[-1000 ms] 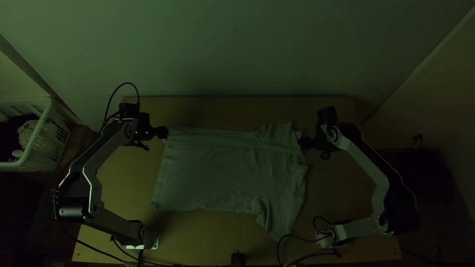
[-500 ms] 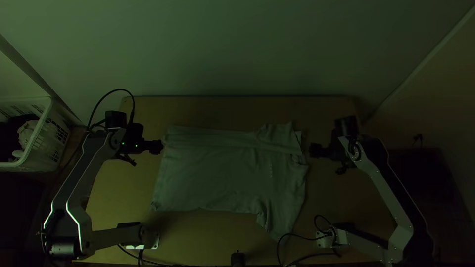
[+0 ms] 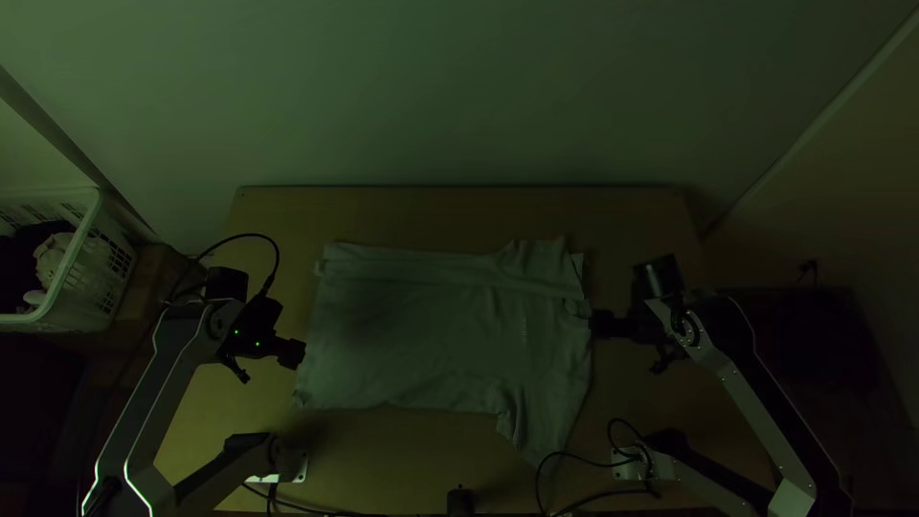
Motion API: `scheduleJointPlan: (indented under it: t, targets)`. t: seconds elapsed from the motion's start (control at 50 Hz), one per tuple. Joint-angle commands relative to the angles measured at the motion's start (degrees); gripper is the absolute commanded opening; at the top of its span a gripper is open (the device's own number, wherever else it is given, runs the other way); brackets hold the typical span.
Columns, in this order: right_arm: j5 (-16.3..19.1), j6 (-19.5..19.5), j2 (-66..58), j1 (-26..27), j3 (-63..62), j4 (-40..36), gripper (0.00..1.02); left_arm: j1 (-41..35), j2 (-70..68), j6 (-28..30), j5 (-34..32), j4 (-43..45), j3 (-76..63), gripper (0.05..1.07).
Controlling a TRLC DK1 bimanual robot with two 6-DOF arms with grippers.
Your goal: Fold the t-shirt
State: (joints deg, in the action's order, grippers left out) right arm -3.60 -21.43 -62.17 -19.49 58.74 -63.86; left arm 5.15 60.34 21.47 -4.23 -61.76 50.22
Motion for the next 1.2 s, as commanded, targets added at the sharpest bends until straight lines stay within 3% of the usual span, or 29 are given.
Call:
scheduleJointPlan:
  t: [0.0,0.08,0.28,0.38,0.46,0.96,1.08,1.14,1.18]
  targets:
    - [0.78,-4.76,0.82,-1.87,-2.31,-2.24,0.95,-0.49,-3.56,3.05,0.71,-1.88,-3.90,1.01]
    - [2.72,-6.96,1.70,-2.58,-3.55,-3.38,0.95,-1.28,-4.96,3.40,1.42,-3.72,-5.66,1.01]
    - [7.02,-7.31,4.52,-3.54,-7.76,-4.79,0.92,-2.33,-7.16,5.95,3.00,-6.09,-9.61,1.01]
    - [8.08,-7.40,5.66,-3.63,-8.99,-5.49,0.92,-2.42,-8.74,7.97,3.79,-6.09,-11.81,1.01]
    - [8.96,-7.75,6.01,-3.98,-9.43,-5.84,0.92,-2.42,-8.57,8.94,3.79,-5.92,-12.77,0.92]
    - [11.42,-7.49,4.16,-5.12,-14.71,-5.93,0.89,-7.43,-1.80,9.38,5.46,0.15,-17.70,0.91]
    - [11.59,-7.40,3.11,-5.83,-15.41,-5.93,0.89,-8.22,0.75,9.29,5.46,2.61,-18.14,0.75]
    - [11.51,-7.40,2.58,-6.88,-15.85,-5.93,0.89,-8.84,1.01,9.29,5.37,3.57,-18.05,0.57]
    - [11.51,-7.31,2.23,-8.02,-16.29,-5.84,0.89,-9.28,1.10,9.46,4.93,3.57,-18.14,0.40]
